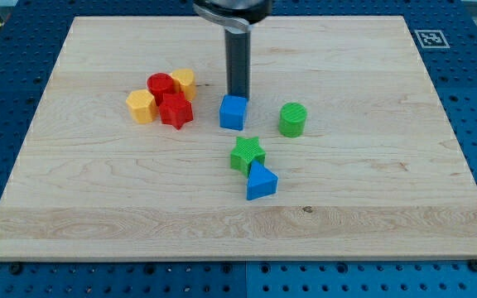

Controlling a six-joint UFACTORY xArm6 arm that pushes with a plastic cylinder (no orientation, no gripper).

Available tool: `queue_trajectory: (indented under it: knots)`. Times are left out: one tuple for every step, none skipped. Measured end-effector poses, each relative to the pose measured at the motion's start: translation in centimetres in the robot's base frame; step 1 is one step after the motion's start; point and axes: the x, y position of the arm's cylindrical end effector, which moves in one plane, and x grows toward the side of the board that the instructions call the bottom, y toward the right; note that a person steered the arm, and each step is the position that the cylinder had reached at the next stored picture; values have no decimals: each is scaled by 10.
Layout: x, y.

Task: Slide the blue cube closer to the green star

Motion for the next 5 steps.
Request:
queue_trajectory:
  knots:
    - [13,22]
    - [22,30]
    - [22,30]
    - [14,20]
    - [4,8]
